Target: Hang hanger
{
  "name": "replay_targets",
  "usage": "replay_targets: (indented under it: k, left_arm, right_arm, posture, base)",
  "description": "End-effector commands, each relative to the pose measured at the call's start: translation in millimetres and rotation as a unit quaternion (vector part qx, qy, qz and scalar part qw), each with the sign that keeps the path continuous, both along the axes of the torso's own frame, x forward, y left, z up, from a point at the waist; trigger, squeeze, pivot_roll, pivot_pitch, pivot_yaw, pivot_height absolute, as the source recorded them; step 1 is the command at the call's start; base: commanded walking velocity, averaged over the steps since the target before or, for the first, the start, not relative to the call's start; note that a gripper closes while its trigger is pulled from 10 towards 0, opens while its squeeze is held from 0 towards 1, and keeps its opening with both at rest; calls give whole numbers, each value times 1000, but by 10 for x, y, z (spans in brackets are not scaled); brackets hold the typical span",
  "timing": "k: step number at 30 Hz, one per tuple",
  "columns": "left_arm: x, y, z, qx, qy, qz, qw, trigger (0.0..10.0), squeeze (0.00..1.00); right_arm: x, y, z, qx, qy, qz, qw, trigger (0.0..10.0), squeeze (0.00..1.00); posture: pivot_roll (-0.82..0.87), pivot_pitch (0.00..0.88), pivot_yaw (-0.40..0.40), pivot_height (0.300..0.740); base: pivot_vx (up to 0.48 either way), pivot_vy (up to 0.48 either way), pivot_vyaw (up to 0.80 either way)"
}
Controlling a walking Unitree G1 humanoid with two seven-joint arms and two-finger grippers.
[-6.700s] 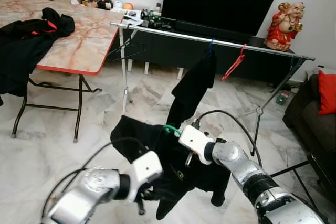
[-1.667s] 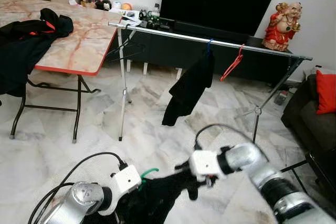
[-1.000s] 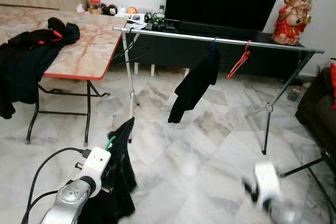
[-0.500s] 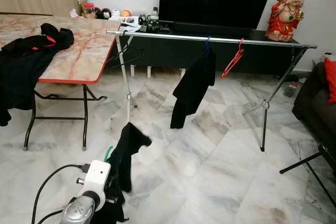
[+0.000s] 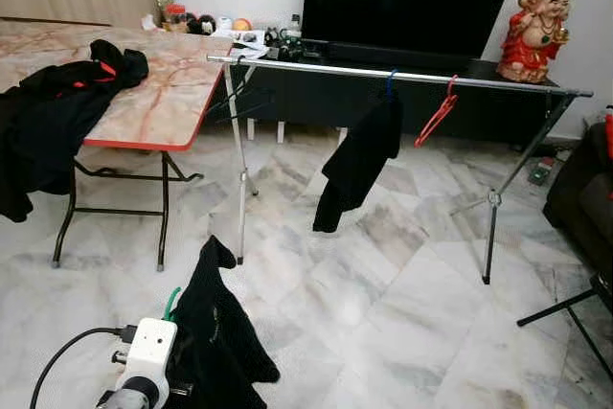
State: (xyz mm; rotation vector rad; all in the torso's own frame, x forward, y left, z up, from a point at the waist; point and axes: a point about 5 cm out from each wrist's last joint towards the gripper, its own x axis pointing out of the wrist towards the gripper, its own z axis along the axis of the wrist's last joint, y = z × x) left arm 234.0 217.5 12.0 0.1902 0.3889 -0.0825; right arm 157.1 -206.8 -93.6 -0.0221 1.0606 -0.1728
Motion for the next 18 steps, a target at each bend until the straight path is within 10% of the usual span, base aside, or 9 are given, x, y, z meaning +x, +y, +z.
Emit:
replay_targets:
  k: [1, 11, 18]
  left_arm:
    - [113, -101, 120, 3, -34, -21, 999, 10000, 0]
    - [134, -161, 133, 10, -35, -45, 998, 10000, 0]
    - [153, -186, 148, 17, -36, -60, 997, 10000, 0]
  right_arm:
    - [-3, -16, 2, -3, -1, -7, 1000, 10000, 0]
    - [-99, -17, -31, 1, -2, -25, 1000, 10000, 0]
    - [-107, -12, -36, 8, 2, -28, 1000, 10000, 0]
  posture:
    - [164, 0, -91, 740]
    - [162, 0, -82, 740]
    - [166, 0, -87, 740]
  base:
    - [0, 480, 0]
    - [0, 465, 0]
    - [0, 0, -762]
